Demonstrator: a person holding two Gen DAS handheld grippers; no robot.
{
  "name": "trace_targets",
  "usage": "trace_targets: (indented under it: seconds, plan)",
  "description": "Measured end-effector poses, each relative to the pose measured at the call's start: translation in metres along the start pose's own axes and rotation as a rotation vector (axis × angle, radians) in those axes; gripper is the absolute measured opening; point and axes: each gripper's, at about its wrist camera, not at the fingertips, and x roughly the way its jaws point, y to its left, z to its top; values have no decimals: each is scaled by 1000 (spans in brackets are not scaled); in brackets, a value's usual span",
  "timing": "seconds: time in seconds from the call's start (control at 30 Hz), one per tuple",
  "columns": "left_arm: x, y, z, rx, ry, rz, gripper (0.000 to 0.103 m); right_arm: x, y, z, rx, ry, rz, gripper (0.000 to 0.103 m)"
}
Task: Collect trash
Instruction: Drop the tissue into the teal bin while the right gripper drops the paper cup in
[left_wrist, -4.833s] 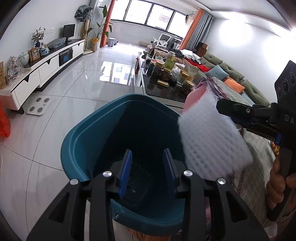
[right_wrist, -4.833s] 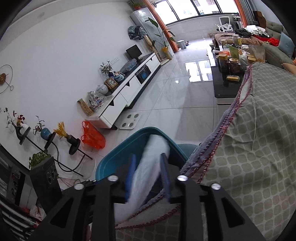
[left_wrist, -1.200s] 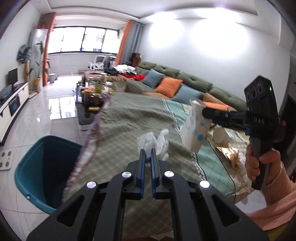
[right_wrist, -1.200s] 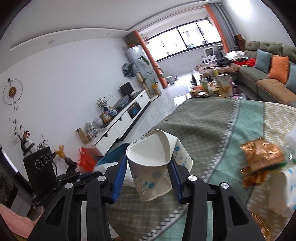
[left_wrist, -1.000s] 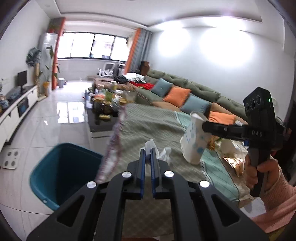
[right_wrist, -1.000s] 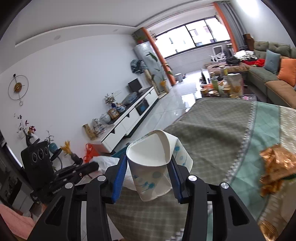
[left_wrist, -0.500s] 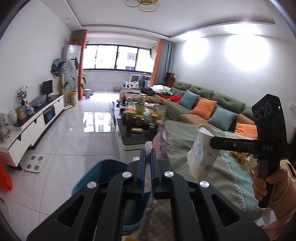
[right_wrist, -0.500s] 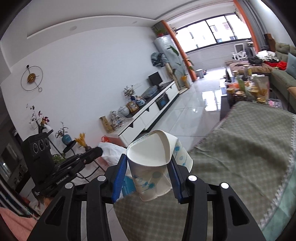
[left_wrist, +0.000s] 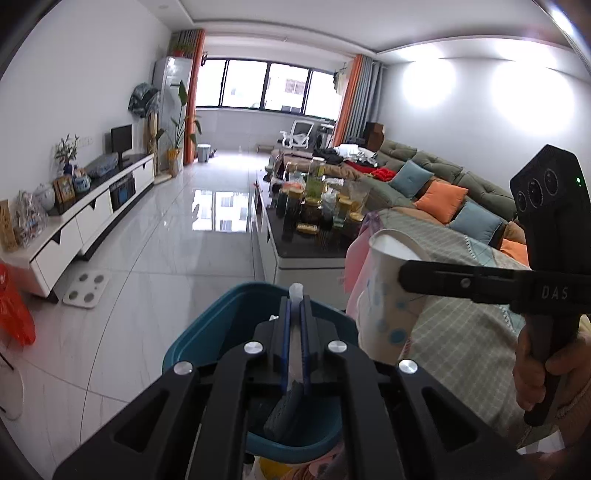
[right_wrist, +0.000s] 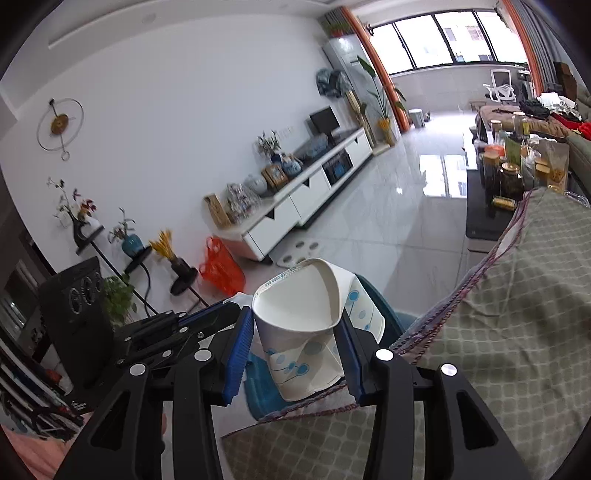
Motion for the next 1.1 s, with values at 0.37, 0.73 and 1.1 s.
trace_targets:
  seconds: [0.37,0.73,1.1]
  plan:
    - [36,21,-13,-54,106,-4,7,47,-2,-4,18,131,-59,51]
    - [43,29,-23,-128,131,-3,29,31,-6,-8,37,108,-68,61]
    - [-3,-15,-12,-35,-16,-37,81,-40,1,-14,-3,-28,-90,68]
